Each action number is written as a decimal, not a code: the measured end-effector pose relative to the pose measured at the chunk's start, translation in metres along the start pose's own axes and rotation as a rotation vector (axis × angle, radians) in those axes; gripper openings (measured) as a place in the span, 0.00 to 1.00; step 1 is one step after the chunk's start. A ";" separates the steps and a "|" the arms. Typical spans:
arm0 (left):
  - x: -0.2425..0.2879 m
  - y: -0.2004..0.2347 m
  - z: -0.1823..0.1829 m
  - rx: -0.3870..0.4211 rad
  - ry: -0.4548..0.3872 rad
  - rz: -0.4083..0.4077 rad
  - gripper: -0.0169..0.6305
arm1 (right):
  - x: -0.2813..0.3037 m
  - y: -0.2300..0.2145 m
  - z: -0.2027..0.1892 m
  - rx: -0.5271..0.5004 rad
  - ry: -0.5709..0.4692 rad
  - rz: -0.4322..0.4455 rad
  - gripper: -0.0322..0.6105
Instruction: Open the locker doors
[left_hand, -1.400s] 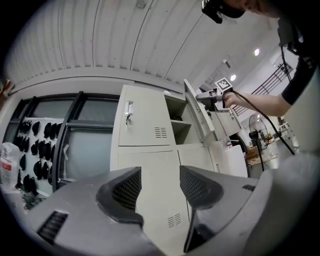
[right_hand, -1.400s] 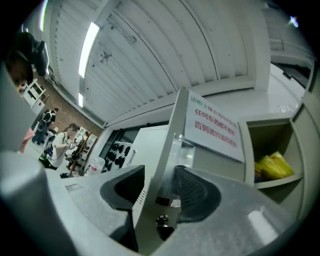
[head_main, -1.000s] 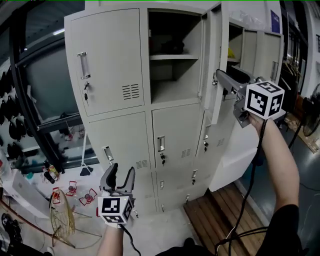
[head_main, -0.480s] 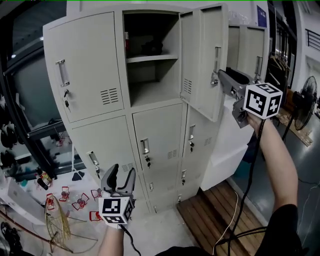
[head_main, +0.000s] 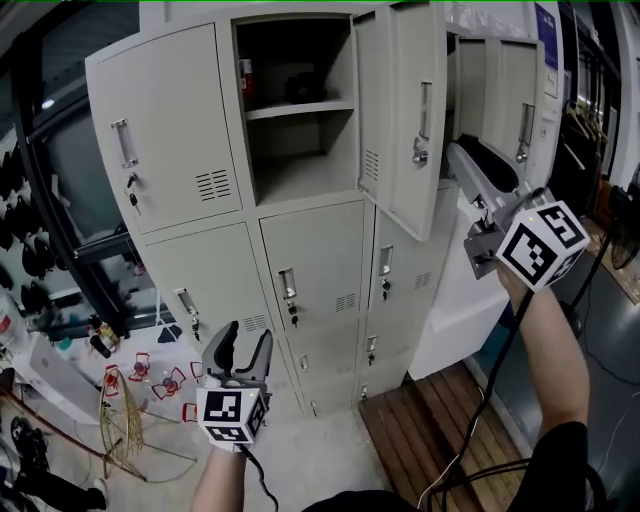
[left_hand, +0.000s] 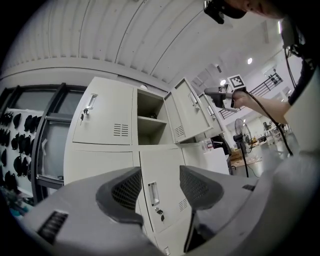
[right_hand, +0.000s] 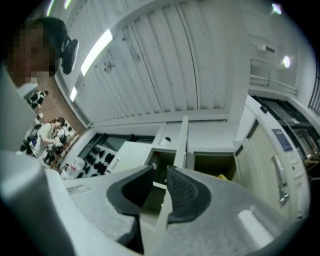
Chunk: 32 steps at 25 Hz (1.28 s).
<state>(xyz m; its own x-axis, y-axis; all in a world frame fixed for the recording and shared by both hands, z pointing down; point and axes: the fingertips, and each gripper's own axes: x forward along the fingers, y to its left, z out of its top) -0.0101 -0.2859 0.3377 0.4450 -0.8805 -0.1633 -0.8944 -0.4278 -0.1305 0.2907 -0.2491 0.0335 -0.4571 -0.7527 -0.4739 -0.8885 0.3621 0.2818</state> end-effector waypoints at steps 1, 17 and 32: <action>-0.002 -0.003 0.001 0.006 0.002 0.012 0.39 | -0.006 0.009 0.007 0.025 -0.040 0.031 0.16; -0.126 0.087 0.051 0.080 -0.023 0.417 0.39 | 0.037 0.161 -0.077 0.281 -0.075 0.442 0.19; -0.217 0.272 0.027 0.036 -0.032 0.427 0.39 | 0.229 0.328 -0.099 0.145 0.039 0.325 0.21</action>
<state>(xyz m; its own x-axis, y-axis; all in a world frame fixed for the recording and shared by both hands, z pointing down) -0.3492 -0.2054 0.3110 0.0369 -0.9701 -0.2399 -0.9967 -0.0185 -0.0789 -0.1011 -0.3573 0.1005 -0.7172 -0.6051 -0.3457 -0.6949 0.6580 0.2901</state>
